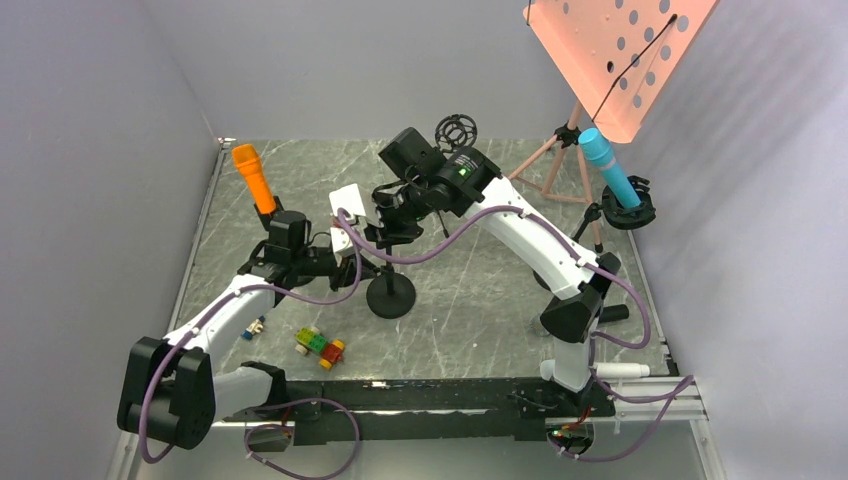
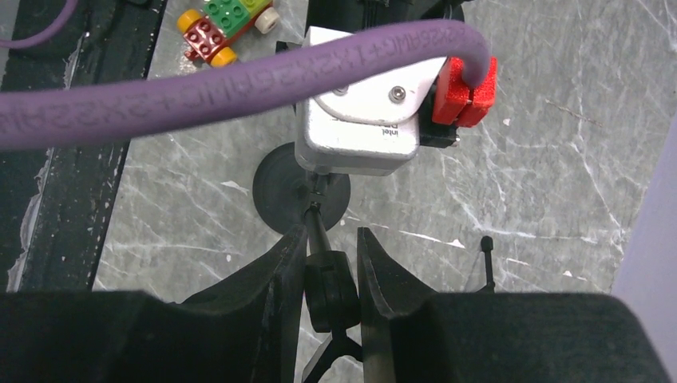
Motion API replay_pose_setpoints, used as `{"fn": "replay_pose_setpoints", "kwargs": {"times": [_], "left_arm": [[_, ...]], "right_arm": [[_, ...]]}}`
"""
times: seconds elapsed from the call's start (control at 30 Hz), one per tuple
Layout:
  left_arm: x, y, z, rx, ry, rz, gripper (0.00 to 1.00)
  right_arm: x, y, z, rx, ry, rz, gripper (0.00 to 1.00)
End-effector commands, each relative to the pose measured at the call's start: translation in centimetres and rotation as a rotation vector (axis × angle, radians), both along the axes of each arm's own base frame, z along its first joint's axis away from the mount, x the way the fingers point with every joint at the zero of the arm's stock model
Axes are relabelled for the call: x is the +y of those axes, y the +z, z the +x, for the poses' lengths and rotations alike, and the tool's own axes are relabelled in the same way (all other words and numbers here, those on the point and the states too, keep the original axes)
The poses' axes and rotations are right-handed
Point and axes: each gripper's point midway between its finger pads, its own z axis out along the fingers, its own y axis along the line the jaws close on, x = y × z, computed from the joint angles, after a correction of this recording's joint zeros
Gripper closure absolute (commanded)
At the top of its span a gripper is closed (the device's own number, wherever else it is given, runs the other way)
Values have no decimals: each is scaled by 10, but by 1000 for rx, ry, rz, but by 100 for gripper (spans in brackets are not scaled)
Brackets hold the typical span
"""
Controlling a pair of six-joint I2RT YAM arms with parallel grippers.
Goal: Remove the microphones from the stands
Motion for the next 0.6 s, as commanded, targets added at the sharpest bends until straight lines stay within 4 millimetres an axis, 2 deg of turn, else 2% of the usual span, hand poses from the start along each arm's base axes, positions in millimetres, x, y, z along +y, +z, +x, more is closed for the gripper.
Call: {"fn": "replay_pose_setpoints", "kwargs": {"times": [0.0,0.17,0.3,0.4,0.53,0.57], "left_arm": [[-14,24,-8,-17,-88,-96,82],[-17,33,-4,37,-55,-142,90],[-26,44,-9,246,-38,-227,100],[-32,48,-14,345,-46,-263,100],[-33,50,-9,453,-31,-261,100],[-36,56,-8,485,-56,-263,100]], "right_arm": [[-7,1,14,-62,-48,-31,72],[-10,-3,16,-69,-57,-45,74],[-13,-6,17,-76,-70,-58,78],[-17,-10,16,-78,-68,-72,81],[-22,-16,13,-77,-57,-93,84],[-23,-16,13,-80,-55,-94,84]]}}
